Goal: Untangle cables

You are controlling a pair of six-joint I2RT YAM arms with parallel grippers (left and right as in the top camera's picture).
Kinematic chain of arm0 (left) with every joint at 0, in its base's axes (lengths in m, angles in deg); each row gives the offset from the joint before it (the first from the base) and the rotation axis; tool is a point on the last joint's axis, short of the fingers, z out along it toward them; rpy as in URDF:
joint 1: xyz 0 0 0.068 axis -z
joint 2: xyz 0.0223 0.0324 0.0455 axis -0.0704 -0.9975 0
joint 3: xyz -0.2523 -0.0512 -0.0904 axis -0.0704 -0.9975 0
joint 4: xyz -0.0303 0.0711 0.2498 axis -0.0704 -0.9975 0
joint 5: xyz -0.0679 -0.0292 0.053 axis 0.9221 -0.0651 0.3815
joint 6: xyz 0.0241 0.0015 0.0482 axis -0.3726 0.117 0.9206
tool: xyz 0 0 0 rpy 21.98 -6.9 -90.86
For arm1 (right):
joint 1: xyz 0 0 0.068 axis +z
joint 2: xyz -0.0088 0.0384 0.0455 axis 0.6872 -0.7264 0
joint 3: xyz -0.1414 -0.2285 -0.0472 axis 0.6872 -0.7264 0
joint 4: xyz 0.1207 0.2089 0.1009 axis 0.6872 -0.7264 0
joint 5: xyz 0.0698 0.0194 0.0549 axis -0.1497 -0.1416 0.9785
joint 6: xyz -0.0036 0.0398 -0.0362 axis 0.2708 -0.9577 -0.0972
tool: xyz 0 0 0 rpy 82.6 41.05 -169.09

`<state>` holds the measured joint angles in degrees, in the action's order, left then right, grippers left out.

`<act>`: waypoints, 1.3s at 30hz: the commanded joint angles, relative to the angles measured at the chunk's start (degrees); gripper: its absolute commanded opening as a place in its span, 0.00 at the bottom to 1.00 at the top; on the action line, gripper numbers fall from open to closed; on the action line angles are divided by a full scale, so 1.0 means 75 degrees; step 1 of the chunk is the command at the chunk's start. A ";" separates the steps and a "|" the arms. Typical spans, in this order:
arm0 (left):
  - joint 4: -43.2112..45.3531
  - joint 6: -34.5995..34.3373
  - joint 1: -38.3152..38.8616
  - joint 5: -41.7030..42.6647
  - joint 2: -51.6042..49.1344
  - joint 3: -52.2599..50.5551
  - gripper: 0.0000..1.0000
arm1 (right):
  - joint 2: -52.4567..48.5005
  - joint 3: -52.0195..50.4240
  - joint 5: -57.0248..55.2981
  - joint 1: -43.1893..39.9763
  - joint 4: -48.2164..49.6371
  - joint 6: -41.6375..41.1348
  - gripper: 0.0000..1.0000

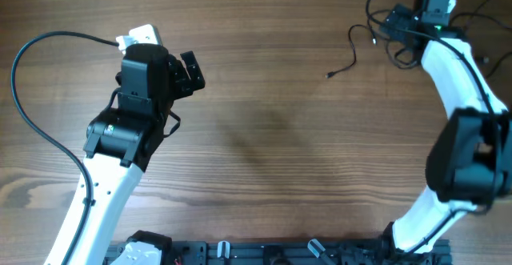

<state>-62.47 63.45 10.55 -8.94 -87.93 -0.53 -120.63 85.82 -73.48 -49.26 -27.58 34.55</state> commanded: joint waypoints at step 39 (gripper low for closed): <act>0.2177 0.0143 -0.0047 0.0769 0.1099 -0.2649 1.00 | 0.4202 0.0061 -0.0047 -0.0017 -0.2903 0.0487 1.00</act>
<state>-53.20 64.04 10.55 -5.29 -83.71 -11.17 -88.77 85.84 -73.50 -49.26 -49.46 37.50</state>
